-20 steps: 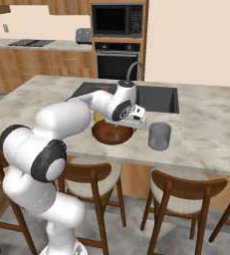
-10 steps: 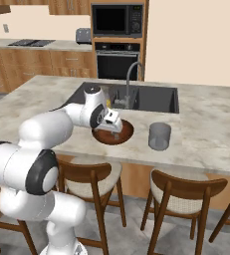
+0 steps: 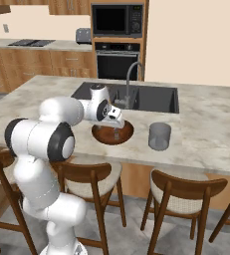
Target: There are two ice cubes in the ice bowl. Place both ice cubes in the glass cup.
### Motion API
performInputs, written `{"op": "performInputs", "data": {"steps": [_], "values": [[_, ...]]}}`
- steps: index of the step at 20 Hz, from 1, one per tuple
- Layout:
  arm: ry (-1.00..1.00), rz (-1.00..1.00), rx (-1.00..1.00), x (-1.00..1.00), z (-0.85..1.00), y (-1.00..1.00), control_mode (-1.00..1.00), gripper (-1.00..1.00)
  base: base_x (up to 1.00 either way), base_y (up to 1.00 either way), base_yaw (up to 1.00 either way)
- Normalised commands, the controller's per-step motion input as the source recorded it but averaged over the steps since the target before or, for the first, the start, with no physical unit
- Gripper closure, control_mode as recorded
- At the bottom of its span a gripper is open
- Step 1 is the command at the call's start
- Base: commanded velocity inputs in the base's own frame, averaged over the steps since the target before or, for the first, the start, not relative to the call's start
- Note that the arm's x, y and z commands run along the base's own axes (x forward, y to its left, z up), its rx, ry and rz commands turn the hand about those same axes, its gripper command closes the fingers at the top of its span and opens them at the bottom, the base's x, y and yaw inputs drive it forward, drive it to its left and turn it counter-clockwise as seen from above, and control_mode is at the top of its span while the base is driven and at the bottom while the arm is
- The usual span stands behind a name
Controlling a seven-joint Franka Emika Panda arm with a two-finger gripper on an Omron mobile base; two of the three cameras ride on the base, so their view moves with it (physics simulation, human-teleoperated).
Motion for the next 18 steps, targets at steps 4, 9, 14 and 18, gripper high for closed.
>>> {"op": "performInputs", "data": {"steps": [4, 9, 14, 18], "values": [[0.16, 0.11, 0.00, 0.55, -0.15, -0.13, -1.00, -1.00, 0.00, 0.00, 0.00], [0.06, 0.15, 0.00, 0.23, -0.41, -0.25, -1.00, -1.00, 0.00, 0.00, 0.00], [0.00, 0.14, 0.00, 0.14, -0.42, -0.04, -1.00, -1.00, 0.00, 0.00, 0.00], [0.00, 0.08, 0.00, 0.12, -0.43, 0.13, -1.00, -1.00, 0.00, 0.00, 0.00]]}}
